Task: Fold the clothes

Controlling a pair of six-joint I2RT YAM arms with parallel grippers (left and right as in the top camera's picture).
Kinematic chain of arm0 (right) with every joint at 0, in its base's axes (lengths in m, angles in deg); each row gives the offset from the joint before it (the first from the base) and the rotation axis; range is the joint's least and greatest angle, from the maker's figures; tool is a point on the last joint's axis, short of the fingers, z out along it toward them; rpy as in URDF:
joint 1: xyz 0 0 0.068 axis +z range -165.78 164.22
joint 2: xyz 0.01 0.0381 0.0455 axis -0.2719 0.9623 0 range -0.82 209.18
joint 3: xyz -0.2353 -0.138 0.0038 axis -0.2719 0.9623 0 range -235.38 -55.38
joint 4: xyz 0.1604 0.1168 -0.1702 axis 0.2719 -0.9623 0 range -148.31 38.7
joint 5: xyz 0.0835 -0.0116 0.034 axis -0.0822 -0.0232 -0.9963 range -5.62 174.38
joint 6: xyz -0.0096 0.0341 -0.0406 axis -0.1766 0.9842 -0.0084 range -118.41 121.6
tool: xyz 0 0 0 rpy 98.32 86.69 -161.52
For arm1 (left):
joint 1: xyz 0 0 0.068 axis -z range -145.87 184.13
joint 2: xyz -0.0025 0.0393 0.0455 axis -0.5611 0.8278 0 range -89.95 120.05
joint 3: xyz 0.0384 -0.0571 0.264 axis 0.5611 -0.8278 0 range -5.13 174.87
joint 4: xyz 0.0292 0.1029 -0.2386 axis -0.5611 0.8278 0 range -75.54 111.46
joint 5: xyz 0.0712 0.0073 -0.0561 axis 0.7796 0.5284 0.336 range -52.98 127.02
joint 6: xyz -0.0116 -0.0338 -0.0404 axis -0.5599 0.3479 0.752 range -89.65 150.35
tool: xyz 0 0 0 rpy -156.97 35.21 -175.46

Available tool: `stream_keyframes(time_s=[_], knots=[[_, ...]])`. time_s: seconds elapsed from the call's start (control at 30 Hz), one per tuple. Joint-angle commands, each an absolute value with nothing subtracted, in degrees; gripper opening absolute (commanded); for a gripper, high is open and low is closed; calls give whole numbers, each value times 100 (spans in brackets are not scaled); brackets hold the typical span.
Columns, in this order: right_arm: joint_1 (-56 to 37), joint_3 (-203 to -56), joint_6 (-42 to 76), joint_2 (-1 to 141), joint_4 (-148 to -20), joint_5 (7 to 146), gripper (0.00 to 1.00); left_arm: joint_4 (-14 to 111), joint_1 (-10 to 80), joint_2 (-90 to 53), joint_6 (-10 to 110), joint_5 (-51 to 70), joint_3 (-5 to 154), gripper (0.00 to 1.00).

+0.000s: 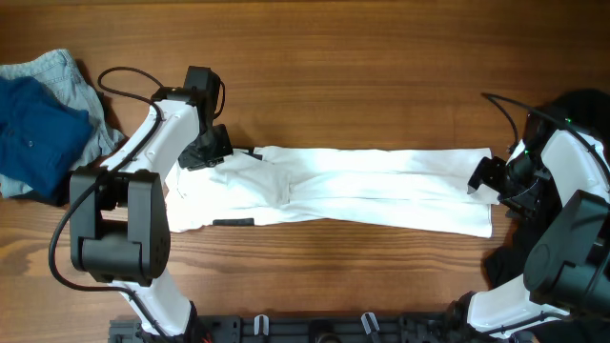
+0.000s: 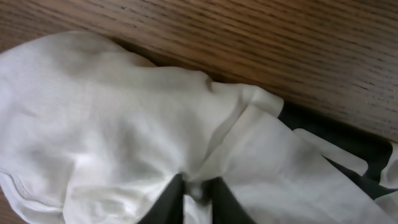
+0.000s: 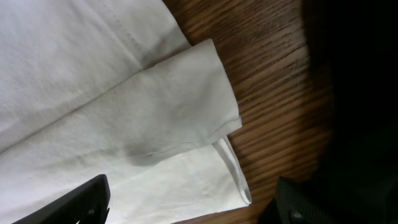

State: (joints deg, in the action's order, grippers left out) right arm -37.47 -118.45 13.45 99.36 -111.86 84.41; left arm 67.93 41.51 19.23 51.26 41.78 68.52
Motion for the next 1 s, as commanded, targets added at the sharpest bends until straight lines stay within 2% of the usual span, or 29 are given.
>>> stream_keyframes(time_s=[0.0,0.2,0.6,0.77,0.8,0.87,0.97], knots=[[-3756,-11792,1356,9907,-11190,8384,86,6778,4146,1993,5042,4136,6828,4],[-3756,-11792,1358,9907,-11175,8386,86,6892,4140,1637,5027,4134,6850,4],[-3756,-11792,1356,9907,-11182,8386,86,8026,4135,1423,5206,4429,6845,4],[-3756,-11792,1354,9907,-11190,8389,86,7921,4135,1425,5209,4588,6791,9],[-3756,-11792,1356,9907,-11193,8389,86,7843,4135,1425,5209,4591,6775,12],[-3756,-11792,1354,9907,-11203,8389,86,7453,4135,1425,5209,4588,6695,30],[-3758,-11792,1354,9907,-11313,8435,87,7335,4135,1429,5209,4588,6677,30]])
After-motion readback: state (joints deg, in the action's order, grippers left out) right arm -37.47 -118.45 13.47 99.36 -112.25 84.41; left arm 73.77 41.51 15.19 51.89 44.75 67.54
